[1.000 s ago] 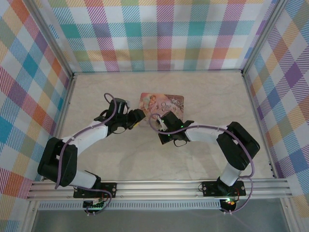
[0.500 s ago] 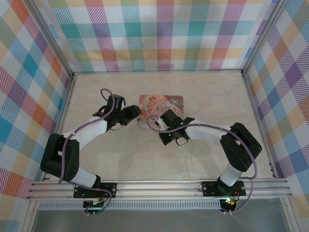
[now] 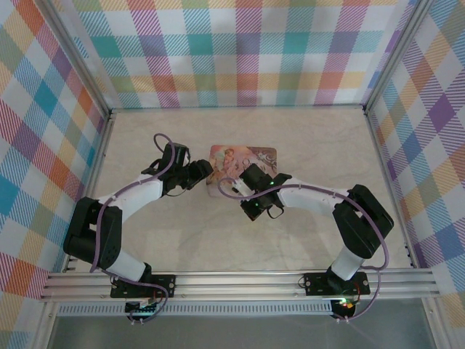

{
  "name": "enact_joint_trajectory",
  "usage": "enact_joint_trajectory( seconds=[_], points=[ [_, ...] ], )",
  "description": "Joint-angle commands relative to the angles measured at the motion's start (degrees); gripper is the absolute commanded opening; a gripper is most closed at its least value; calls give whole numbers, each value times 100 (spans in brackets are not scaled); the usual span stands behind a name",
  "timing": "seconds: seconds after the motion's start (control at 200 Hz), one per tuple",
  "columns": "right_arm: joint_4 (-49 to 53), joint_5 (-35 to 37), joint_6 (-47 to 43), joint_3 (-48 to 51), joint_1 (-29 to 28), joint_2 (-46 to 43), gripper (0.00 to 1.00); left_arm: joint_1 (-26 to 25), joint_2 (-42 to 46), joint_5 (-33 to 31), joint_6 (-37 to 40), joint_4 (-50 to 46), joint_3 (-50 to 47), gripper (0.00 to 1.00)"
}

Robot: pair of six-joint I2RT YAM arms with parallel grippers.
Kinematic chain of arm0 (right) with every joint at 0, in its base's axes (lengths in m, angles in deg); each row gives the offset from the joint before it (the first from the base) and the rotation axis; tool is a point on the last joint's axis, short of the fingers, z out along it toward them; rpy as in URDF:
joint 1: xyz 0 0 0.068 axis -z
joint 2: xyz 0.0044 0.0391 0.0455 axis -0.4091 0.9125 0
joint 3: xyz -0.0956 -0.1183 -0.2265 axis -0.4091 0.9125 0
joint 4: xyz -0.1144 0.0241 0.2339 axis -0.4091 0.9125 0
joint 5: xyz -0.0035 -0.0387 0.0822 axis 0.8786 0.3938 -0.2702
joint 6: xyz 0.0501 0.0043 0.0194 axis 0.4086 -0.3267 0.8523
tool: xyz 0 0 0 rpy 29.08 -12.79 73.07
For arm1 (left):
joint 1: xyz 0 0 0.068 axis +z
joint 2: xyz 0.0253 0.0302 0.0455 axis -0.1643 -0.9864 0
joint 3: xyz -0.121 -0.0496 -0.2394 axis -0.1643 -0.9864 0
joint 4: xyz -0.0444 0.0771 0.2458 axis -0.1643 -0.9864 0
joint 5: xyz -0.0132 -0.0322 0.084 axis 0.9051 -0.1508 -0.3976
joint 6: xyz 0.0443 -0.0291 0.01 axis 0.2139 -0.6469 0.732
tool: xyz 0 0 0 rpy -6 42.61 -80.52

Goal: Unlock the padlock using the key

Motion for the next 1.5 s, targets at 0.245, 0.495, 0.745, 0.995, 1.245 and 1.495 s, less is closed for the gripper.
enact_joint_trajectory(
  seconds=[0.245,0.495,0.745,0.995,1.245,1.495],
  points=[
    [-33,63,-673,-101,-85,-134,0,48,1076,878,37,49,-886,61],
    [9,177,-1040,-145,-94,-105,0,-2,1721,1112,208,-94,-1377,61],
    [-3,307,-1372,-229,-94,-126,0,-451,1500,1423,501,-397,-1319,60],
    [-18,508,-1960,-275,-113,50,0,-589,1632,1188,526,-528,-1508,60],
    [-304,734,-2813,-94,-206,48,0,-666,1531,1179,580,-648,-1486,60],
    [-548,815,-3358,-49,-217,151,1,-697,1505,1201,623,-716,-1464,60]
  ],
)
